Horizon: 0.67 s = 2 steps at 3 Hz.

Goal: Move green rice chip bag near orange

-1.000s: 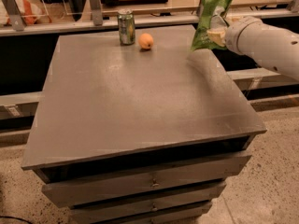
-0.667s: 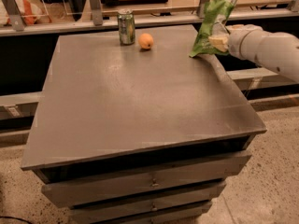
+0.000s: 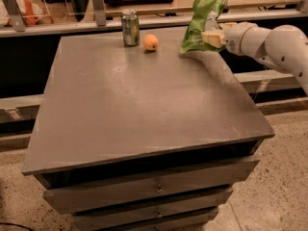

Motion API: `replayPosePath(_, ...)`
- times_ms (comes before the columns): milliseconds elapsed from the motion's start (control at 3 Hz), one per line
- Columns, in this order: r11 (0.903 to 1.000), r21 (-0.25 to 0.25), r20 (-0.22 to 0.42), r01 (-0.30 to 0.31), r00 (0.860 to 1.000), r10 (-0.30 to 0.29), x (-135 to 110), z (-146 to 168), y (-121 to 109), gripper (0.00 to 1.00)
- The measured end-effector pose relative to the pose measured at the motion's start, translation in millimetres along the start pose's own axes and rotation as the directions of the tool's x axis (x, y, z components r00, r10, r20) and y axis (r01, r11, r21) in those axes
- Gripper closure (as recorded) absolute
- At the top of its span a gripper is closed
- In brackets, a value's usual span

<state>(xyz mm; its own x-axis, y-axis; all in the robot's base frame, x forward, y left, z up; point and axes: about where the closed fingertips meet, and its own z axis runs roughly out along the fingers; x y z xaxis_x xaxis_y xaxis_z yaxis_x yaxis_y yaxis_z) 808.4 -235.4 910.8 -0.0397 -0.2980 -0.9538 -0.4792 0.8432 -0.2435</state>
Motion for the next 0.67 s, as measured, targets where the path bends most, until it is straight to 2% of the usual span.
replayPosePath(333,0.9973,-0.073,0.041,-0.002,0.999,0.005,-2.6,27.6,4.4,1.0)
replayPosePath(667,0.9916,-0.13,0.044,-0.003,0.999,0.009,4.0,48.5,9.0,1.0)
